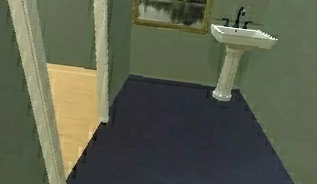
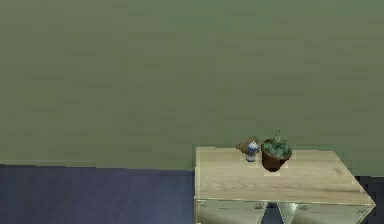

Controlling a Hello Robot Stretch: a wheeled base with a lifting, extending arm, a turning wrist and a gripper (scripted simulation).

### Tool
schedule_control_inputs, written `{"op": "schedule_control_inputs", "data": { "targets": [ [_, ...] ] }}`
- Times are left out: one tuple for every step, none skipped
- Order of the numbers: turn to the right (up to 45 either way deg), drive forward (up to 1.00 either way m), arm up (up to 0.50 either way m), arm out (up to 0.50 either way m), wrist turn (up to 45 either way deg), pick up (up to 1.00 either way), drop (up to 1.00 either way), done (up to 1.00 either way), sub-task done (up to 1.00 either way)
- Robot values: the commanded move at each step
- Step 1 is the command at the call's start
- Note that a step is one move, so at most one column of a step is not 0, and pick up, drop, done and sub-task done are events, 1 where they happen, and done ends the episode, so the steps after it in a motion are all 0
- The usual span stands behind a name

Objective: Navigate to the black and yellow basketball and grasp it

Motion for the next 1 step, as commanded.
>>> {"op": "schedule_control_inputs", "data": {
  "targets": [
    [-3.0,0.0,0.0,0.0,0.0,0.0,0.0,0.0,0.0]
  ]
}}
